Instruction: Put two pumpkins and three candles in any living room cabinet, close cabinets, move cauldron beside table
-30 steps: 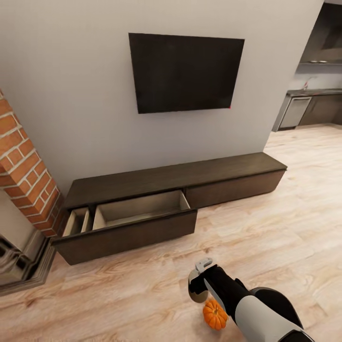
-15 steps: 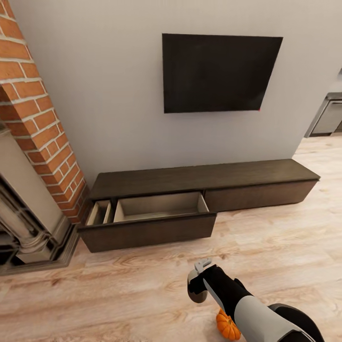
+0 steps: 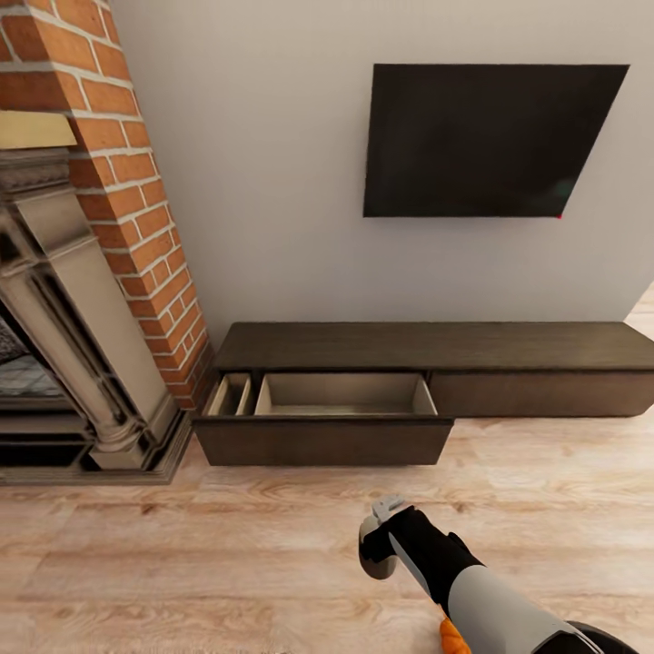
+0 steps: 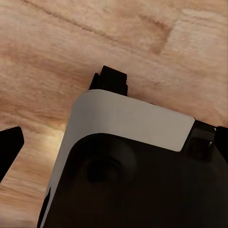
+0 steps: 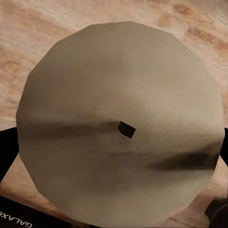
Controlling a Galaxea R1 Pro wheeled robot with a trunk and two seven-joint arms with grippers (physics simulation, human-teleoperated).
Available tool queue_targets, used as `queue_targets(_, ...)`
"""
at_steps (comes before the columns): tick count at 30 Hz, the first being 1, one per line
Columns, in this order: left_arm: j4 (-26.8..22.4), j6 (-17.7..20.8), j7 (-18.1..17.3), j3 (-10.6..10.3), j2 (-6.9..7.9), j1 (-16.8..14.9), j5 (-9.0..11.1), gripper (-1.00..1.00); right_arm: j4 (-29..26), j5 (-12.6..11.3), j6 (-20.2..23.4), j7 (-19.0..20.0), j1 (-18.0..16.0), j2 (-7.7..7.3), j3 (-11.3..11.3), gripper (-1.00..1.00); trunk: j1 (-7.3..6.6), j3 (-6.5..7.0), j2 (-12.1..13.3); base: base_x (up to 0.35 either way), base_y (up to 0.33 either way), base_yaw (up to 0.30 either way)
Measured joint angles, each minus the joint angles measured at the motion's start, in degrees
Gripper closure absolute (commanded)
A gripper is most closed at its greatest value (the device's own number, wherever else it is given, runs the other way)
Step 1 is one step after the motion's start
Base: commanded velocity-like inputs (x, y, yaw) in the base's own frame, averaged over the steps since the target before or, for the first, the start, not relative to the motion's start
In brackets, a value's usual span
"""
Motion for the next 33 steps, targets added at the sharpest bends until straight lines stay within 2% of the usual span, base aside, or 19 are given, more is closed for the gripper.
queue_targets(5, 0.0, 0.0, 0.0, 0.0, 0.0, 0.0, 0.0, -1.0, 0.0, -0.03, 0.0, 0.0, 0.0, -0.06, 0.0, 1.0, 0.0, 0.0, 0.0, 0.0, 0.0, 0.199)
queue_targets(18, 0.0, 0.0, 0.0, 0.02, 0.02, 0.0, 0.32, -1.0, -0.01, -0.11, 0.0, 0.06, -0.01, -0.09, 0.0, 1.0, 0.0, 0.0, 0.0, 0.0, 0.0, 0.007)
queue_targets(23, 0.03, -0.07, 0.0, 0.17, 0.57, 0.0, 0.53, -1.0, -0.01, -0.17, 0.0, 0.28, -0.01, 0.02, 0.0, 1.0, 0.0, 0.0, 0.0, 0.005, 0.002, 0.0)
queue_targets(29, 0.0, -4.11, 0.01, 0.21, 0.72, 0.0, 0.49, -1.0, 0.0, -0.25, -0.08, 0.4, 0.0, 0.02, 0.0, 1.0, 0.0, 0.0, 0.0, 0.191, 0.123, 0.0)
queue_targets(33, 0.0, -5.29, 0.0, 0.25, 0.71, 0.0, 0.45, -1.0, 0.0, -0.16, -0.09, 0.4, 0.0, -0.06, 0.0, 1.0, 0.0, 0.0, 0.0, 0.264, 0.166, 0.0)
